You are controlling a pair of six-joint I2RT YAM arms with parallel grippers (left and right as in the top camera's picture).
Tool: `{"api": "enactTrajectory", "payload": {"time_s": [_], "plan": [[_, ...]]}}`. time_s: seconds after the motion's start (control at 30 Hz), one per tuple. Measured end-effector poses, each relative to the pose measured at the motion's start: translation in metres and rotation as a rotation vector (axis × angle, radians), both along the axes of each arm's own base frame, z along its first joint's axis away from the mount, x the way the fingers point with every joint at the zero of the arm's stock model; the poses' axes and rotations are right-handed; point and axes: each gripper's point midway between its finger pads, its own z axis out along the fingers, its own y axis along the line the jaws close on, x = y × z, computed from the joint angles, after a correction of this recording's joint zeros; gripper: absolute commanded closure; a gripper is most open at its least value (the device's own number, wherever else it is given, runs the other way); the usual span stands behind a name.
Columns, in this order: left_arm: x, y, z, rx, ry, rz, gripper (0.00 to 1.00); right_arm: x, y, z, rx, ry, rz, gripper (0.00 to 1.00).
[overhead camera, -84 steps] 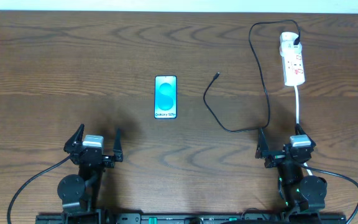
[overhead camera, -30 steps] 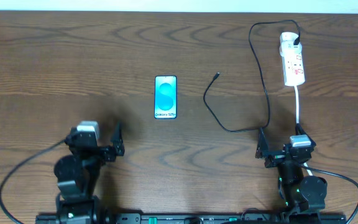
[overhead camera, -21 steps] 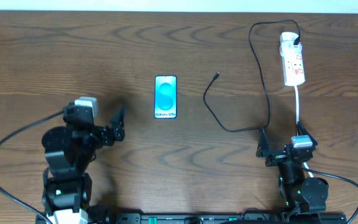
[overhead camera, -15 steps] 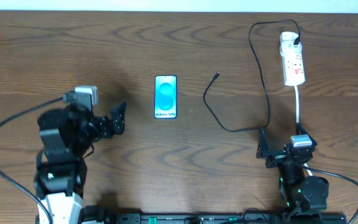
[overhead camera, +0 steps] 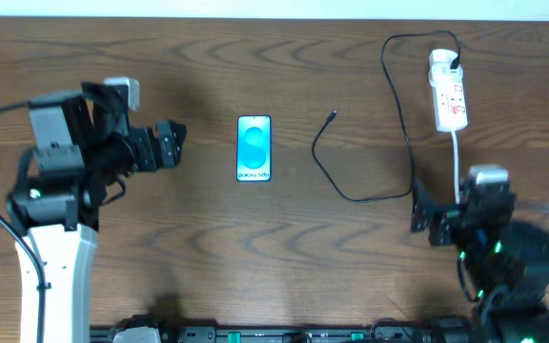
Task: Plug charger to phone and switch on socket
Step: 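Move the left gripper over the phone and the right gripper toward the cable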
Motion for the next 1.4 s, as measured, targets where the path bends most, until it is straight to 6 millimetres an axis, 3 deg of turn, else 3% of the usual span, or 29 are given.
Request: {"api": "enactTrajectory", "payload": {"time_s": [0.17,0.47,0.6,0.83,1.0,1.2,1.4], "plan": [[0.008,-0.006,0.025,0.036,0.015,-0.025,0.05,0.016,0.001,0.031,0.015,0.152,-0.013,0.01],[0.012,-0.051,0.046,0.047,0.04,-0.187,0.05,0.045,0.008,0.061,0.027,0.394,-0.002,0.01],[0.01,-0.06,0.045,0.016,0.05,-0.214,0.05,0.055,0.01,0.063,0.03,0.416,0.003,0.01],[0.014,-0.064,0.045,-0.031,0.071,-0.165,0.06,0.052,0.02,0.056,0.061,0.46,0.052,0.01],[0.036,-0.075,0.012,0.014,0.19,-0.071,0.06,0.051,0.023,0.055,0.07,0.467,0.064,0.01],[0.073,-0.099,-0.058,0.121,0.366,-0.027,0.06,0.048,0.024,0.052,0.072,0.487,0.067,0.01],[0.085,-0.106,-0.129,0.191,0.523,-0.011,0.05,0.044,0.023,0.038,0.081,0.561,0.054,0.01]]}}
